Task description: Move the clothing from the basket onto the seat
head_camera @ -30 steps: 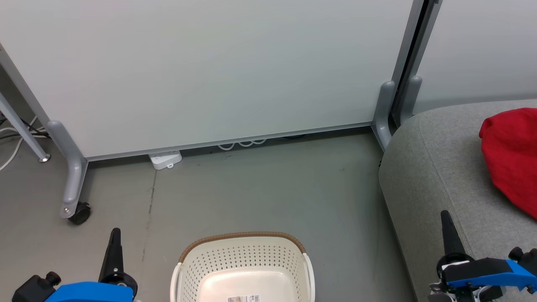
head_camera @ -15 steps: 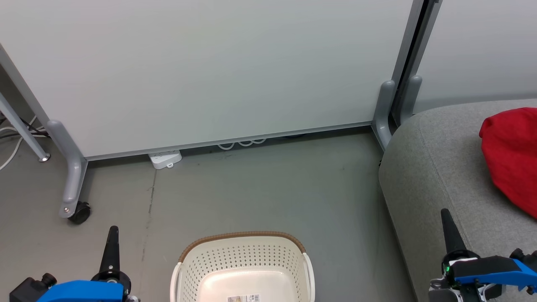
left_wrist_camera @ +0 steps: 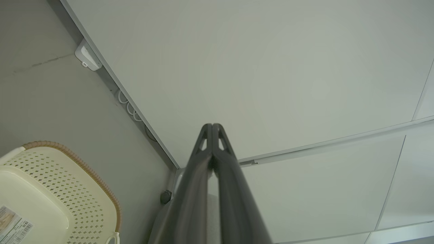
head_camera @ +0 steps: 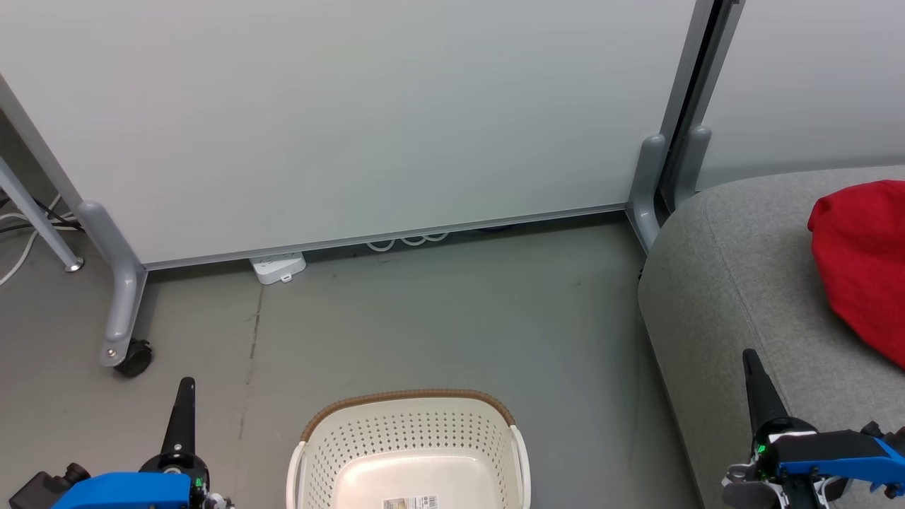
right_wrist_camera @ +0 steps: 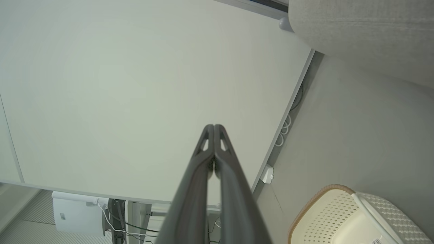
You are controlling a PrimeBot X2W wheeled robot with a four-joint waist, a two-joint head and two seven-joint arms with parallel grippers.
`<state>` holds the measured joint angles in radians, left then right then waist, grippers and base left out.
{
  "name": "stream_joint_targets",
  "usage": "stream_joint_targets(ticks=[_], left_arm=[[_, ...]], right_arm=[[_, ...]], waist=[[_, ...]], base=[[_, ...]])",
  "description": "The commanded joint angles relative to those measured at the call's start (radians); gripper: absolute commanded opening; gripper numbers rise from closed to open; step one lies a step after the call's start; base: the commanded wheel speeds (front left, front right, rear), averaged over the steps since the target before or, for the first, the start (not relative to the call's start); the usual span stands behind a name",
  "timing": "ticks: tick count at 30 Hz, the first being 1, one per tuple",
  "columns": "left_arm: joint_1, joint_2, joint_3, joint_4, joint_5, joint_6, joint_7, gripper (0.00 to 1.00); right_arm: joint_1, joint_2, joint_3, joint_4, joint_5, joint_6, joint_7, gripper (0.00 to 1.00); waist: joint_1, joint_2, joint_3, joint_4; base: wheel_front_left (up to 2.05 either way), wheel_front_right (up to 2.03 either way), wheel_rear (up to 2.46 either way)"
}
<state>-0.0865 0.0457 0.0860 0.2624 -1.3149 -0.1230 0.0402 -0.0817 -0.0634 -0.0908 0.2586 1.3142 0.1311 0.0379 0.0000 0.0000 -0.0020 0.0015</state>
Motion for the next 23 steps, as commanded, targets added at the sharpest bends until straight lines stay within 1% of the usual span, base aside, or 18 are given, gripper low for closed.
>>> stream_joint_targets(ticks=[1,23], left_arm=[[-0.023,0.006,0.005,-0.009,-0.02,-0.004,0.004,0.0],[-0.026,0.007,0.023,-0.016,-0.195,-0.008,0.049,0.0]], right_arm=[[-0.025,0.003,-0.003,-0.01,0.02,0.0,0.006,0.0],[-0.03,0.011,-0.017,-0.014,0.196,0.0,0.053,0.0]], waist=[[0.0,0.0,0.0,0.0],[0.0,0.0,0.003,-0.001]], base=[[0.0,0.0,0.0],[0.0,0.0,0.0]])
